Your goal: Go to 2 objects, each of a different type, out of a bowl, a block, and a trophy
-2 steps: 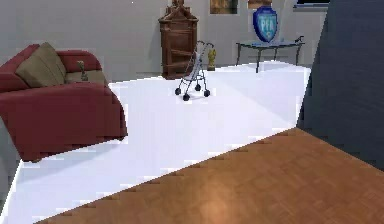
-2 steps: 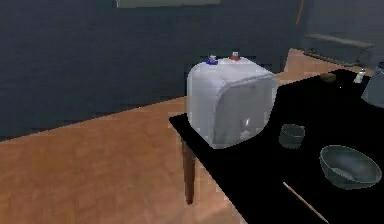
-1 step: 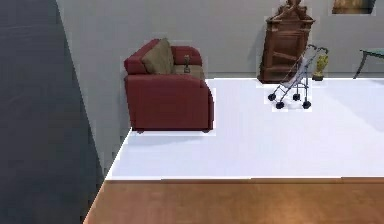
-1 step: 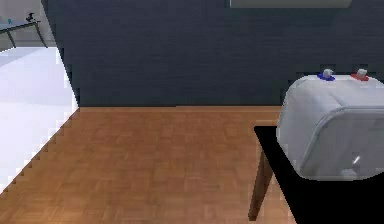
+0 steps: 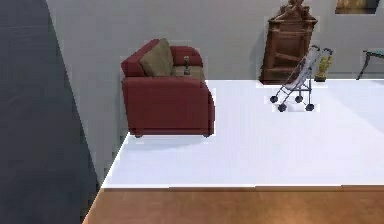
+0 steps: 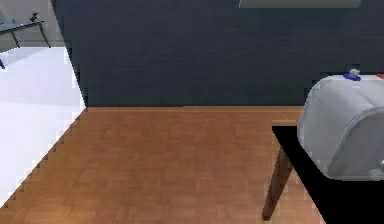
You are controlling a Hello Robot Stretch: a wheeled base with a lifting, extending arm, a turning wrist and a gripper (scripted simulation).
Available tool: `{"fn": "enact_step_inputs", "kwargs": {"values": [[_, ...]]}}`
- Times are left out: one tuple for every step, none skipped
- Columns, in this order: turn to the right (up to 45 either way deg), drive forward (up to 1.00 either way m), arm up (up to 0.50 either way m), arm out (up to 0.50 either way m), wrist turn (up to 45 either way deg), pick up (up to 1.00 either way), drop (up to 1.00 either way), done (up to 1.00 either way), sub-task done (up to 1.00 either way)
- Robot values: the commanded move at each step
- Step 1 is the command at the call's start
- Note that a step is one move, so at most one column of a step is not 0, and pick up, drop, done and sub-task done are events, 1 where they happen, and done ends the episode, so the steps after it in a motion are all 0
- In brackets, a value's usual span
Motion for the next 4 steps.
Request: {"fn": "enact_step_inputs", "kwargs": {"values": [[42.0, 0.0, 0.0, 0.0, 0.0, 0.0, 0.0, 0.0, 0.0], [0.0, 1.0, 0.0, 0.0, 0.0, 0.0, 0.0, 0.0, 0.0], [0.0, 1.0, 0.0, 0.0, 0.0, 0.0, 0.0, 0.0, 0.0], [0.0, 1.0, 0.0, 0.0, 0.0, 0.0, 0.0, 0.0, 0.0]]}}
